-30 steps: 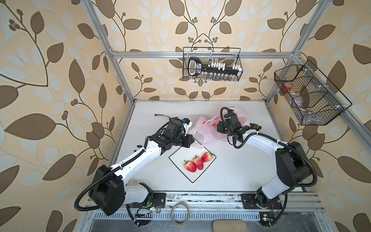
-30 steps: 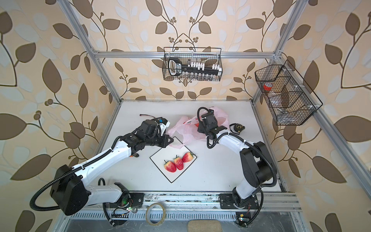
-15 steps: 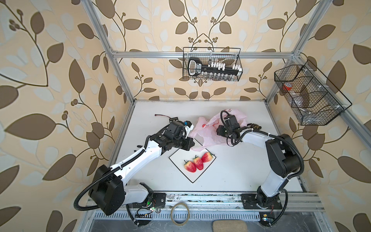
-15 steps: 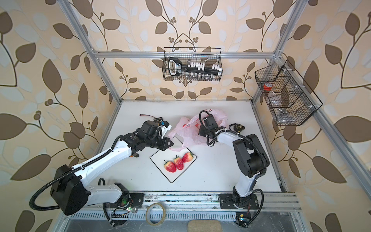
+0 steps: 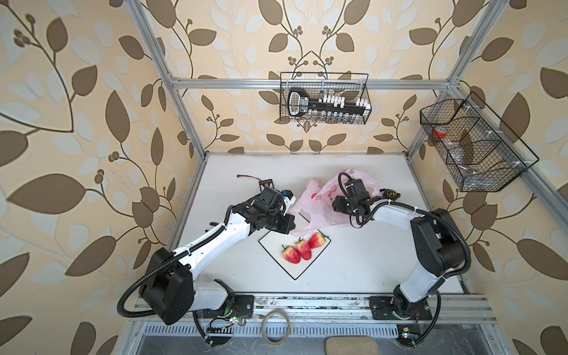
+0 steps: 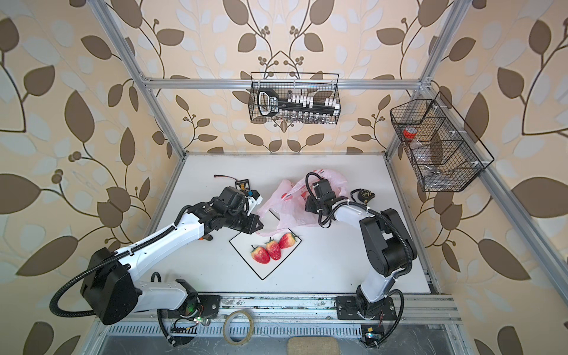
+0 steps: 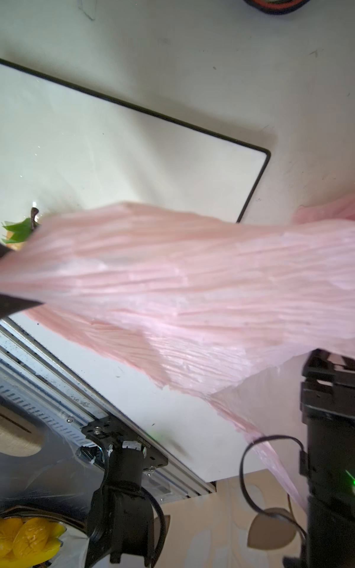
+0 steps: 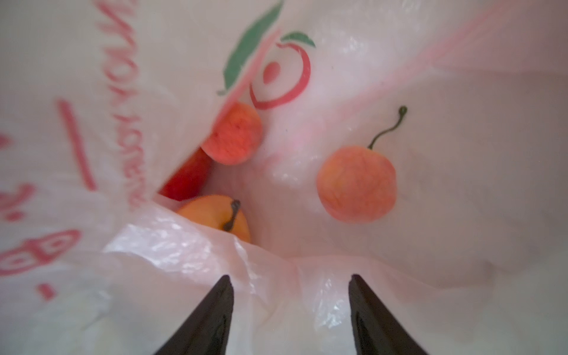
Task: Take the fake fruits out of the plastic bag
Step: 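Reach deeper into the bag and grasp a fourth fake strawberry with the right gripper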
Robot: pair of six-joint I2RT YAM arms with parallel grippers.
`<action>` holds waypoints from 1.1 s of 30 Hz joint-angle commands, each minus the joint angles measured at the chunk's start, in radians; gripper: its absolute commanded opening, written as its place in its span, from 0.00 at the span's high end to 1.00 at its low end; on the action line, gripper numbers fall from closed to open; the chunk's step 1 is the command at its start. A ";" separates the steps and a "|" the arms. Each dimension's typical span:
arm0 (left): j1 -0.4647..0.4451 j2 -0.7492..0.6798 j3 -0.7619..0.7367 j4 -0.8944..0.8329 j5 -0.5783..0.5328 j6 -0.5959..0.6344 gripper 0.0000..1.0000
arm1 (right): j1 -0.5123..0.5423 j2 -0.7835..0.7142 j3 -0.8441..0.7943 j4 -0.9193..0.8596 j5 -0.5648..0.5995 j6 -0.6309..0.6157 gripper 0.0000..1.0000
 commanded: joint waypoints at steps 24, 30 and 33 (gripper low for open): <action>-0.006 0.032 0.075 -0.027 0.002 0.037 1.00 | -0.012 0.237 0.167 0.163 -0.112 0.211 0.58; -0.006 0.036 0.080 -0.023 0.003 0.032 1.00 | -0.013 0.255 0.158 0.194 -0.153 0.234 0.73; -0.005 0.035 0.081 -0.025 0.002 0.032 1.00 | -0.013 0.257 0.155 0.199 -0.151 0.239 0.76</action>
